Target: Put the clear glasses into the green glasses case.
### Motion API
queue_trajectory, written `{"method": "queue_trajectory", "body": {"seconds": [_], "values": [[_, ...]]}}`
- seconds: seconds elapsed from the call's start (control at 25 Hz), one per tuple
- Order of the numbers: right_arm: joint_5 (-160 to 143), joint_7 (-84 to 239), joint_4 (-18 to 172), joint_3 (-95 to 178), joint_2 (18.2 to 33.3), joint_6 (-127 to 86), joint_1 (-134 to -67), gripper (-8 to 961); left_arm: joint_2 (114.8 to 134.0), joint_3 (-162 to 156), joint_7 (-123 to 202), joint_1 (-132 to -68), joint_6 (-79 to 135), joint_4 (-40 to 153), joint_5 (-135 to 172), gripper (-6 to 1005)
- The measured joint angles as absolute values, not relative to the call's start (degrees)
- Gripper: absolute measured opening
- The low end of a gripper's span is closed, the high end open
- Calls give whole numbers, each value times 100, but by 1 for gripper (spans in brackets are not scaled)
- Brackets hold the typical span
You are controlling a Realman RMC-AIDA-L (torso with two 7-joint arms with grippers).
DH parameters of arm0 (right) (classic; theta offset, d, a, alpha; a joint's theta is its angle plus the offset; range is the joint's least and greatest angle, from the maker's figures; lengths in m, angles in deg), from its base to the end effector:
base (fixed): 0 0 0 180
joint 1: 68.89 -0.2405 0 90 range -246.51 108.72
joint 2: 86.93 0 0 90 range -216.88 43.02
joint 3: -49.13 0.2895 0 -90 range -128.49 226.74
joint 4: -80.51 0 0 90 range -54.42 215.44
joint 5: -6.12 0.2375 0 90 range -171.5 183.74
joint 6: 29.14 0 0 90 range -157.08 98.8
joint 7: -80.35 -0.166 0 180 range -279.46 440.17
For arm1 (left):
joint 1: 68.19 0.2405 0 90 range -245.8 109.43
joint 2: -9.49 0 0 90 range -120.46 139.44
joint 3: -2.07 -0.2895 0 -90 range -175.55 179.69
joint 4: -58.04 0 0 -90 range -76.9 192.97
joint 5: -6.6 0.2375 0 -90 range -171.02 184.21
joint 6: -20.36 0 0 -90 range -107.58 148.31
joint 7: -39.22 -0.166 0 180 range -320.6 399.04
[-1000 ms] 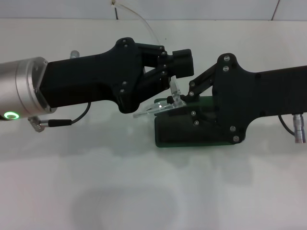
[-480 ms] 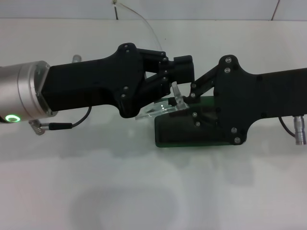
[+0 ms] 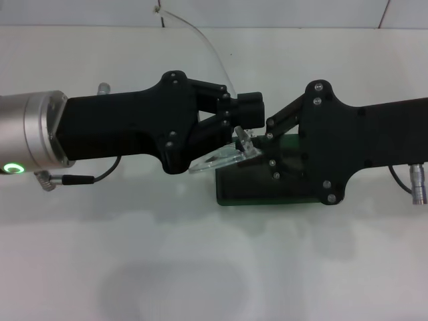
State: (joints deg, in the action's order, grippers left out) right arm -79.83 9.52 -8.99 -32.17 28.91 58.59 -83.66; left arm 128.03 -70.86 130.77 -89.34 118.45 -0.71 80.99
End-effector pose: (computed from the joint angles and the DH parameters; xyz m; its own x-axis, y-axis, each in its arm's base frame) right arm 0.1223 0.3077 0.0045 0.7385 0.5301 -0.4166 0.4262 -0.8458 -0.3207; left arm -0.1689 0.3263 -0.0126 0.6345 0.2070 0.7447 0.1540 -0.9780 0.1406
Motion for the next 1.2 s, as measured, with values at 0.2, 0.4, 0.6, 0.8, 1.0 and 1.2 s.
{"method": "queue_trajectory", "body": {"seconds": [0.2,0.4,0.6,0.8,1.0,1.2], "values": [[-7983,952,-894,-3217,2891,5892,-8366,57,12799,-7080,13067,-8938,11900,-61,8110,81],[-7925,956,-859,-3216,2891,5904,-8366,56,12796,-7078,13067,-8937,12008,-54,8112,81],[-7914,960,-831,-3209,2891,5912,-8366,56,12796,-7089,13080,-8937,12022,-40,8120,81],[-7910,960,-830,-3208,2891,5936,-8357,56,12798,-7101,13080,-8935,12053,-40,8123,80],[-7898,960,-825,-3207,2891,5959,-8342,57,12797,-7072,13105,-8932,12087,-49,8121,80],[-7824,960,-825,-3207,2883,5971,-8327,57,12750,-7038,13209,-8986,12149,-90,8097,80]]}}
